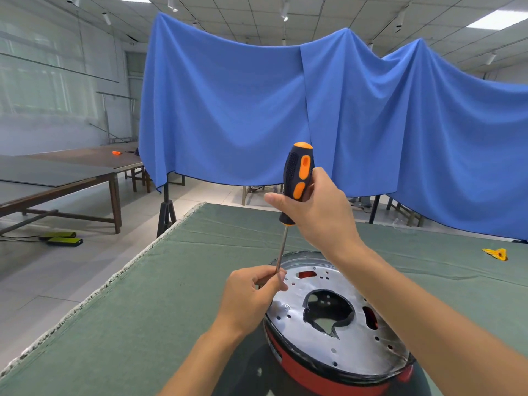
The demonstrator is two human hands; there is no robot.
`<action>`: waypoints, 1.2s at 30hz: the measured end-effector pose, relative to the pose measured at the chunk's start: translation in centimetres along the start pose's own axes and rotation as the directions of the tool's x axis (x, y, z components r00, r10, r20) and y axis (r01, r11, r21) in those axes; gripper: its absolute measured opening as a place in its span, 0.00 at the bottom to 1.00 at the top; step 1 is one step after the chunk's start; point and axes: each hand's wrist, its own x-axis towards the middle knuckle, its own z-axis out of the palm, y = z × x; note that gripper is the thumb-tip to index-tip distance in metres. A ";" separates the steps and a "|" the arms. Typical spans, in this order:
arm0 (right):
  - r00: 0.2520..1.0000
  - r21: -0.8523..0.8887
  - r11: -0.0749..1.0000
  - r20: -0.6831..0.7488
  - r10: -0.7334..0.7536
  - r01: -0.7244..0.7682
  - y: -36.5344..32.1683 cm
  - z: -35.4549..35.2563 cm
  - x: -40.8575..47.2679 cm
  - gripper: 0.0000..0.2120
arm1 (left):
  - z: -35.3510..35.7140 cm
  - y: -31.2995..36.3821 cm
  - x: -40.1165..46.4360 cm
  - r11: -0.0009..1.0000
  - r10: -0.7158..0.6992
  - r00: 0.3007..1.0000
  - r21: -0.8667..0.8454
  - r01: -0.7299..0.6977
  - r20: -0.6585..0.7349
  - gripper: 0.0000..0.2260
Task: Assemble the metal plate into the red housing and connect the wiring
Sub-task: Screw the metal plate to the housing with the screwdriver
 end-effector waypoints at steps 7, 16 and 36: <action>0.971 0.359 0.933 0.229 -0.073 -0.014 -0.2 -0.7 0.3 0.07 | 0.0 0.3 0.0 1.000 -0.009 1.000 0.008 0.009 -0.004 0.10; 0.991 0.247 0.969 0.126 -0.035 0.003 -0.3 -0.4 0.0 0.14 | 0.2 0.3 -0.1 0.998 -0.029 0.999 0.056 0.030 -0.026 0.09; 0.981 0.303 0.951 0.156 -0.113 0.061 0.2 -0.5 -0.1 0.07 | 0.3 0.6 -0.3 0.998 -0.051 0.998 0.041 0.052 -0.042 0.12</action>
